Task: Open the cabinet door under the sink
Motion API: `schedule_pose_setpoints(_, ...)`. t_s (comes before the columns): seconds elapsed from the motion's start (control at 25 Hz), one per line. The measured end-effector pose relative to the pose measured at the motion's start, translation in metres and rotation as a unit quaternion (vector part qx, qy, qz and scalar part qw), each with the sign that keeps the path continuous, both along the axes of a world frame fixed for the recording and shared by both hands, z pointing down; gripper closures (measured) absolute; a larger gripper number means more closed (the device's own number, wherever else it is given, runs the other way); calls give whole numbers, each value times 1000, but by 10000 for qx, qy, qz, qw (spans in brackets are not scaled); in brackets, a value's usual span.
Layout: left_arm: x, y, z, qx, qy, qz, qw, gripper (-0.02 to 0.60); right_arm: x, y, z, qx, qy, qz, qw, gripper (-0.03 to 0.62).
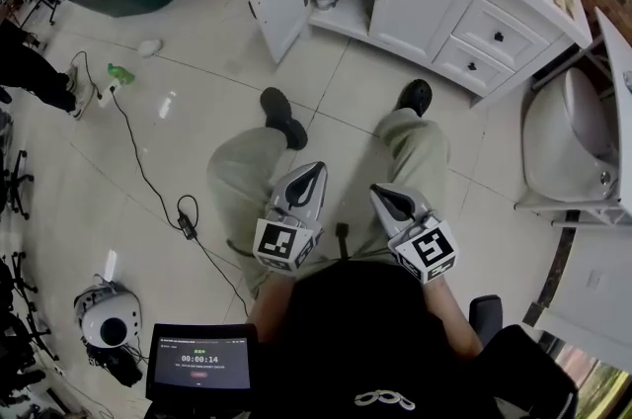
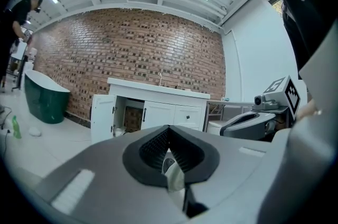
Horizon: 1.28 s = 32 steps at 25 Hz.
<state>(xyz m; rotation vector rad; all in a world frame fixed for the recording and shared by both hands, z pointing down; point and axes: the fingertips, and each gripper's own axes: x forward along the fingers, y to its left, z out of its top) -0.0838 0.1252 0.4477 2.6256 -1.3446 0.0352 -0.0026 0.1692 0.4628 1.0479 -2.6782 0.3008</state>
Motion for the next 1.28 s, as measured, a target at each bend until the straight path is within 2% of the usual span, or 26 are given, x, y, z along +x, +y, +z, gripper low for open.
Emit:
schedule_pose_setpoints(0.12, 5, 29, -6, 68, -34, -23, 10000, 566, 9, 26, -5, 52, -15, 30, 10000, 603)
schedule_pose_setpoints(0.4, 11, 45, -14, 202, -105, 117, 9997, 566, 7, 36, -2, 60, -49, 111, 9999, 603)
schedule_pose_setpoints(0.84, 7, 48, -28, 368, -60, 53, 9993, 566, 2, 39, -11, 171, -23, 61, 9998, 603)
schedule_pose_setpoints(1.28, 29, 42, -24, 214, -195, 262, 9992, 566, 19, 32, -12, 158, -100, 207, 9996, 603)
